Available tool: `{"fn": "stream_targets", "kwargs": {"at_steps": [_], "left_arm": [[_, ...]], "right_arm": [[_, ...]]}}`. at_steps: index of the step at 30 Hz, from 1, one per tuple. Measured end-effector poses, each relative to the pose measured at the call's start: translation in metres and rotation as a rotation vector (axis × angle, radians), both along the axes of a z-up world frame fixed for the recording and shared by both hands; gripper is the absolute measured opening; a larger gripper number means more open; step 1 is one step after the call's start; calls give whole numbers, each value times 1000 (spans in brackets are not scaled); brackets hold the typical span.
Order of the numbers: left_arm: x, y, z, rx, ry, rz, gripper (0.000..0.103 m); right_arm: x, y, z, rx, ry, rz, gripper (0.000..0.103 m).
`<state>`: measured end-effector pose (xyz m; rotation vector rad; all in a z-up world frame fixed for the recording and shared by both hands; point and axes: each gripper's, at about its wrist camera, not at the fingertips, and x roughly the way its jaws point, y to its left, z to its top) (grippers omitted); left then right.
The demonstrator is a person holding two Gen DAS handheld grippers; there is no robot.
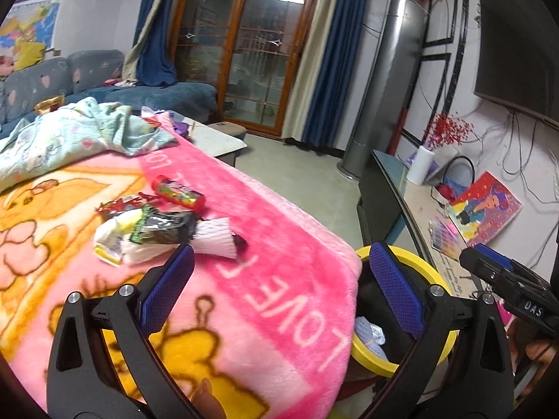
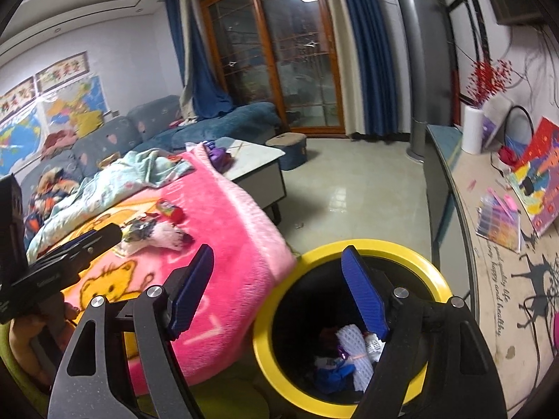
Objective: Collect trash
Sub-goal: 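Move both open grippers back to the trash on the blanket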
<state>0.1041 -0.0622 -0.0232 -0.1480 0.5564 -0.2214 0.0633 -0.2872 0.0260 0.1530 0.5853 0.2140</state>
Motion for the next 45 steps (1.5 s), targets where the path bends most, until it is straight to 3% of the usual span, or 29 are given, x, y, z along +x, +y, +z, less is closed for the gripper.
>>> {"fn": "stream_targets", "kwargs": {"at_steps": [28, 45], "left_arm": [[4, 87, -7, -57, 3, 204, 92], [31, 161, -39, -138, 104, 358, 92]], "right_arm": [[23, 105, 8, -65, 7, 258, 77], [80, 161, -19, -95, 62, 355, 76]]}}
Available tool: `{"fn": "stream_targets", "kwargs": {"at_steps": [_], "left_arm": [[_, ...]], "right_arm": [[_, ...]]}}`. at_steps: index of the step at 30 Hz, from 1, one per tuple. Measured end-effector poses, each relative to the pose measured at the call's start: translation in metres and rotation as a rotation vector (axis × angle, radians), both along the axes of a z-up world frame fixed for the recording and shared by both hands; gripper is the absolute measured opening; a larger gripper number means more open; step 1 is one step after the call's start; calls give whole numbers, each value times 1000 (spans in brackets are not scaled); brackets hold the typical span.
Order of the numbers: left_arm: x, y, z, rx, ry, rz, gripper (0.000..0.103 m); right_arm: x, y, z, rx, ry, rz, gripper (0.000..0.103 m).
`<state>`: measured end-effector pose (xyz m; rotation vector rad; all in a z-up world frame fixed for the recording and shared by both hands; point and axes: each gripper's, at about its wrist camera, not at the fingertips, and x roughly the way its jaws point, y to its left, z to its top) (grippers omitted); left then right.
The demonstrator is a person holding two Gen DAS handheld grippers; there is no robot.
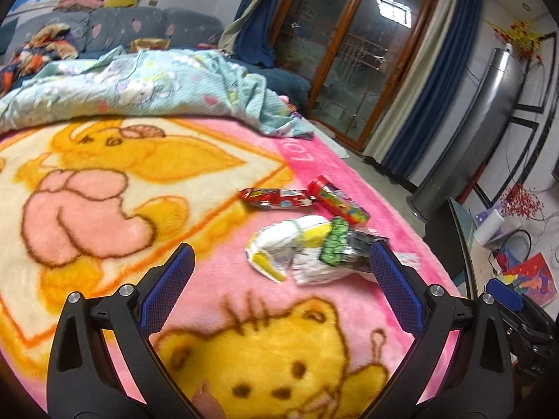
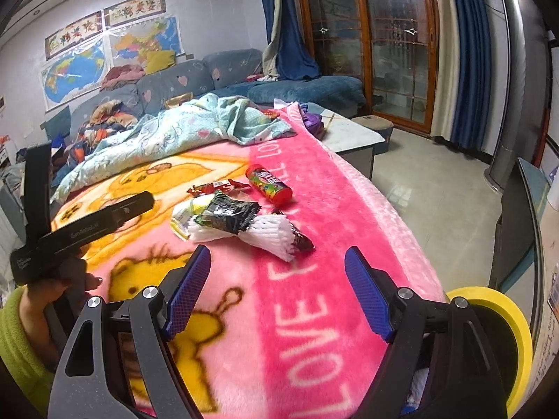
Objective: Collect trash
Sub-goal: 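Move both open grippers back to the trash on the blanket, then grasp the white-yellow snack bag with the left gripper while the right grasps white foam mesh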
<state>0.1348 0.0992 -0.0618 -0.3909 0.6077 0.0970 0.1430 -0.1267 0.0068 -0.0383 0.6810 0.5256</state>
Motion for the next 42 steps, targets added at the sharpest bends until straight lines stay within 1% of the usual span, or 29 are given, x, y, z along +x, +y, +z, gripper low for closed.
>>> {"fn": "stream_targets", "kwargs": {"at_steps": [1, 2, 3, 5, 8, 15, 17, 19, 21, 22, 23, 24, 25, 26, 30, 32, 33, 37, 42], "left_arm": [[3, 3, -3, -11, 7, 1, 90], [5, 6, -5, -20, 15, -1, 85], [7, 7, -7, -23, 20, -2, 84], [13, 11, -12, -31, 35, -9, 77], [24, 16, -20, -66, 65, -28, 70], [46, 26, -39, -139, 127, -56, 68], [50, 28, -43, -161, 134, -64, 60], [53, 29, -46, -176, 136, -74, 60], [55, 28, -47, -193, 131, -92, 60], [56, 28, -48, -200, 128, -100, 60], [57, 28, -49, -202, 129, -103, 57], [57, 27, -49, -204, 129, -105, 55], [58, 27, -49, -209, 127, -113, 50], [58, 26, -49, -214, 127, -120, 45], [58, 26, -51, -231, 126, -134, 41], [57, 25, -51, -238, 124, -146, 35], [57, 24, -51, -236, 124, -151, 34], [52, 19, -48, -220, 119, -168, 25], [43, 17, -43, -212, 111, -173, 23]], "right_arm": [[3, 1, -4, 0, 7, 3, 76], [9, 3, -7, 1, 22, 7, 76], [12, 4, -11, -3, 28, 3, 76], [20, 6, -17, -8, 47, 1, 76], [30, 13, -27, -33, 59, 12, 76], [52, 29, -42, -79, 70, 36, 76], [56, 34, -44, -91, 70, 47, 71], [60, 40, -48, -97, 77, 67, 70], [62, 45, -51, -108, 79, 88, 65], [63, 46, -53, -110, 84, 100, 56], [64, 47, -55, -110, 89, 109, 42], [65, 49, -57, -108, 102, 124, 34], [65, 49, -59, -105, 118, 136, 23], [64, 49, -60, -100, 128, 142, 20], [55, 46, -59, -79, 142, 170, 16], [50, 45, -56, -69, 145, 180, 15], [46, 44, -54, -62, 146, 185, 15], [32, 37, -47, -39, 152, 199, 14], [19, 22, -41, 16, 195, 201, 13]]}}
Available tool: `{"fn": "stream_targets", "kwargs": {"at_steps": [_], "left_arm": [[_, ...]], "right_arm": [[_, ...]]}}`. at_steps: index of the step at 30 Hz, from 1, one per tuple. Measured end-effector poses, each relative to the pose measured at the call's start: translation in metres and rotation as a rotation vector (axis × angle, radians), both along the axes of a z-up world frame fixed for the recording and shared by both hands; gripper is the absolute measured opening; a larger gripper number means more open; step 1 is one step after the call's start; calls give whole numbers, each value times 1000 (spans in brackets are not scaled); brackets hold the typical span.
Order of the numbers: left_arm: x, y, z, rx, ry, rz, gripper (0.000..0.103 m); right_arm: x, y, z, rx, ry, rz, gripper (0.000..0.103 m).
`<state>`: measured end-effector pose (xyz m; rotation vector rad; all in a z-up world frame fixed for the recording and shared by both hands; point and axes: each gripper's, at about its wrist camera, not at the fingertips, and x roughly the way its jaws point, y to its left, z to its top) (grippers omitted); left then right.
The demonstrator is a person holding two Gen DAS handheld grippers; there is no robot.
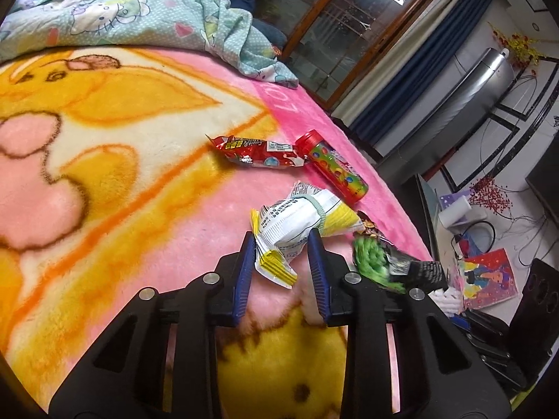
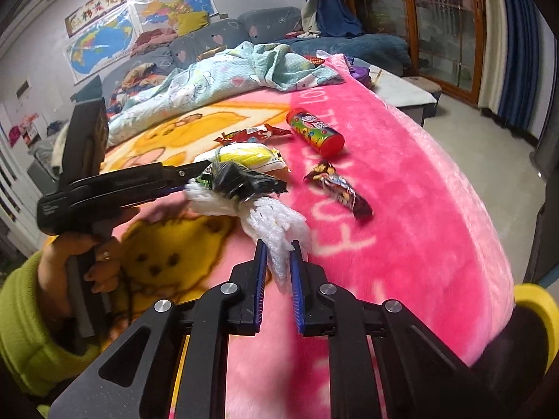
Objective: Collect trash
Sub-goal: 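Grasp the white-yellow snack bag with the left gripper while the right grasps white foam mesh, then carry the snack bag and foam mesh over the bin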
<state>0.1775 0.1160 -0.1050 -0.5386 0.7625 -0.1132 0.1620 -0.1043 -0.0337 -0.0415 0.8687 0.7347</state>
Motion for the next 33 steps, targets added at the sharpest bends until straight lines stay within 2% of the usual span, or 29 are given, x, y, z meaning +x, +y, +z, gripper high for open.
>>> {"fn": "stream_targets", "kwargs": {"at_steps": [7, 22, 33], "left_arm": [[-19, 2, 15, -5, -49, 17, 23], [-47, -17, 63, 10, -168, -18, 23], [-56, -48, 79, 51, -208, -82, 23]], "right_arm": [[-20, -24, 11, 54, 52, -14, 13], [-40, -80, 43, 102, -30, -164, 13], [-45, -110, 56, 129, -65, -256, 13]]}}
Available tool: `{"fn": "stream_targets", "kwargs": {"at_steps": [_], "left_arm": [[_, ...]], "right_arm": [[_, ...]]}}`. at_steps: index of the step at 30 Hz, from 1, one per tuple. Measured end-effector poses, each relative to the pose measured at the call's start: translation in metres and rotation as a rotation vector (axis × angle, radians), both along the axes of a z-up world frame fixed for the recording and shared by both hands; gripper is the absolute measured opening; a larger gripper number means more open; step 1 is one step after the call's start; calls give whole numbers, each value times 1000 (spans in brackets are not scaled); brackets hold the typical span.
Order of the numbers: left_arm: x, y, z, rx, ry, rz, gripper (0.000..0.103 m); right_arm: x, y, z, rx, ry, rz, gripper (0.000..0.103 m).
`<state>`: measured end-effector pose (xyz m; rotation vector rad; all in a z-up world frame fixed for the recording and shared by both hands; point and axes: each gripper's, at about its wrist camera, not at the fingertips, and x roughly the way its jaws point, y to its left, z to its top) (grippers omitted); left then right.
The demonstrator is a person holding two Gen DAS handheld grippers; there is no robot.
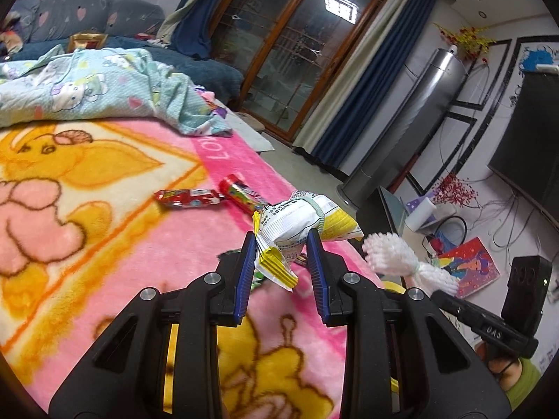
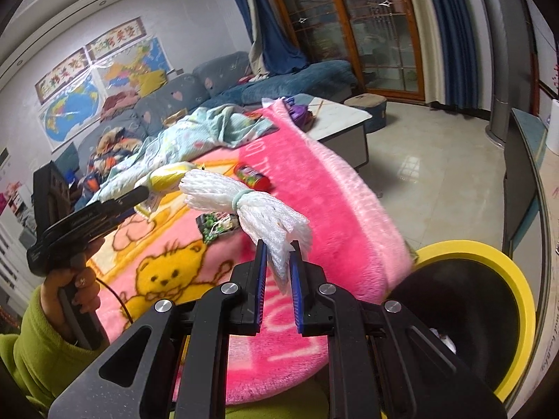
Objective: Collect trash
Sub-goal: 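Carry the snack bag and foam mesh over the bin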
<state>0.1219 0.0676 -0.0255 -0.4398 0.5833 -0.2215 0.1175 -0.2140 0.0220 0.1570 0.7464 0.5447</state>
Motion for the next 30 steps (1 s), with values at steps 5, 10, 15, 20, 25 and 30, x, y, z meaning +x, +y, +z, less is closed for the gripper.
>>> {"fn": "stream_targets", "kwargs": {"at_steps": [5, 10, 15, 20, 25, 30], "left_arm": [[-3, -15, 5, 16, -14, -34, 23], [-7, -30, 7, 33, -22, -66, 23], [-8, -45, 9, 48, -30, -100, 23], [-8, -58, 7, 63, -32, -132, 23], [-9, -70, 5, 80, -32, -165, 23], [-12, -82, 3, 95, -31, -196, 23]], "right_arm": [[-1, -11, 3, 11, -8, -33, 13], [-2, -23, 6, 17, -20, -74, 13], [-4, -38, 9, 31, -25, -120, 13], [-5, -52, 11, 31, -32, -163, 13], [-5, -66, 12, 29, -37, -211, 13], [-9, -77, 11, 30, -42, -251, 13]]}}
